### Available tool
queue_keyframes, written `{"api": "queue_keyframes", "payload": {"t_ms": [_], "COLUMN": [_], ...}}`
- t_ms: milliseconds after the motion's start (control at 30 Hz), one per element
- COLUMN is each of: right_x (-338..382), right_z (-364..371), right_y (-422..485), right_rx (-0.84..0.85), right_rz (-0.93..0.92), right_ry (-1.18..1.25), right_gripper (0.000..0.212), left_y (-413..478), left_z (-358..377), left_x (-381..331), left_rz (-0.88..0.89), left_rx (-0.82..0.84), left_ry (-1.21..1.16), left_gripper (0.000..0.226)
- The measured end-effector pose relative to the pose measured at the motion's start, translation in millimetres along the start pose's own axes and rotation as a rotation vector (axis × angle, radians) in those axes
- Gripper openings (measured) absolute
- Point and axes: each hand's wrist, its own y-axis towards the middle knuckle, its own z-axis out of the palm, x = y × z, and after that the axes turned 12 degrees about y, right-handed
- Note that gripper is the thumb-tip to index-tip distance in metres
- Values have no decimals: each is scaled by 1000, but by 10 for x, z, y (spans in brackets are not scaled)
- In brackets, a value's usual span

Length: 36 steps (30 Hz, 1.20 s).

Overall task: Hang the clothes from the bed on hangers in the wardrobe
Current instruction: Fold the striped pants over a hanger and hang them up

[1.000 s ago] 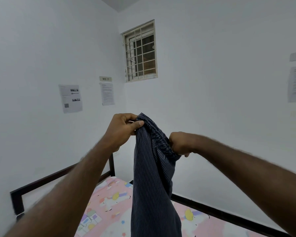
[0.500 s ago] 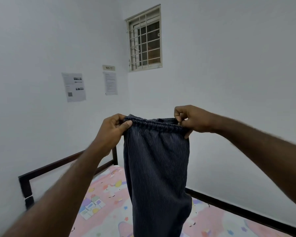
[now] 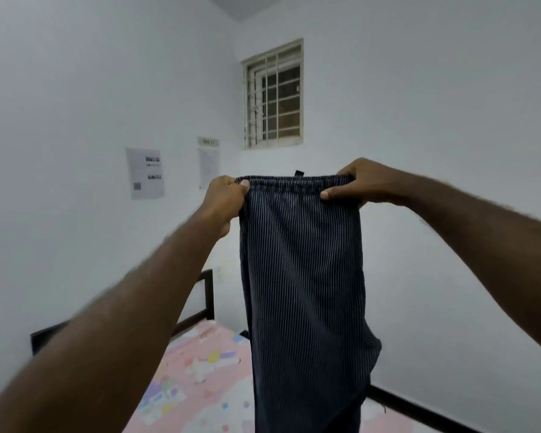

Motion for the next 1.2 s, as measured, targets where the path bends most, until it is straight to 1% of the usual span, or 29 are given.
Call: {"api": "queue_keyframes", "payload": {"t_ms": [67, 133, 200, 267, 300, 333, 367, 400, 433, 500, 533, 567, 600, 633, 700, 733, 767, 800, 833, 900, 933, 967, 1000, 1100, 1200], "right_x": [238, 423, 534, 641, 698, 724, 749, 783, 804, 822, 836, 857, 882, 910, 981, 1014, 1045, 1073, 1095, 1122, 1129, 1132, 1124, 1085, 1035], "right_z": [-170, -271, -343, -437, -509, -574, -631, -678, -702, -748, -760, -777, -784, -785, -754, -734, -703, -683, -670, -677, -687, -717, -748, -846, -904], "right_y": [129, 222, 282, 302, 304, 297, 289, 274, 266, 284, 290, 293, 293, 276, 224, 201, 184, 164, 152, 122, 103, 73, 47, -36, -73], "right_rx": [-92, -147, -170, -177, -200, -227, -249, -262, -276, -343, -386, -418, -426, -400, -299, -249, -205, -171, -143, -116, -114, -122, -136, -152, -163], "right_rz": [-84, -143, -144, -138, -151, -169, -190, -209, -220, -250, -269, -289, -295, -287, -266, -253, -239, -228, -222, -220, -220, -224, -227, -213, -222], "right_ry": [94, 111, 85, 99, 131, 186, 243, 261, 232, 153, 149, 154, 158, 157, 133, 120, 113, 115, 118, 121, 133, 156, 191, 266, 299], "right_gripper": [29, 20, 27, 41, 43, 40, 33, 25, 22, 23, 22, 22, 22, 22, 23, 26, 28, 29, 28, 26, 27, 29, 30, 31, 33], "left_y": [152, 185, 197, 185, 202, 224, 256, 294, 326, 325, 296, 254, 208, 172, 114, 92, 83, 79, 97, 112, 134, 151, 138, 127, 130], "left_z": [-26, -22, -5, -34, -74, -118, -164, -208, -238, -278, -287, -281, -255, -209, -76, -3, 65, 117, 157, 199, 192, 172, 132, 12, -67], "left_x": [-310, -585, -772, -898, -964, -1012, -1059, -1117, -1163, -1273, -1324, -1378, -1416, -1432, -1435, -1439, -1440, -1457, -1480, -1541, -1563, -1590, -1615, -1725, -1860], "left_rz": [66, 130, 166, 200, 226, 252, 278, 301, 306, 276, 284, 319, 358, 385, 395, 402, 403, 391, 382, 376, 375, 377, 380, 444, 499], "left_rx": [-49, -59, 46, 158, 163, 127, 70, 13, -36, -113, -131, -126, -93, -31, 119, 182, 232, 285, 342, 418, 428, 436, 446, 480, 487], "left_ry": [-21, -47, -73, -25, 20, 74, 125, 165, 171, 54, -26, -55, -1, 98, 332, 425, 496, 537, 549, 576, 594, 606, 613, 661, 797], "left_gripper": [30, 41, 40, 31, 27, 27, 30, 34, 36, 37, 37, 38, 43, 58, 110, 126, 130, 124, 107, 58, 42, 35, 33, 38, 40]}}
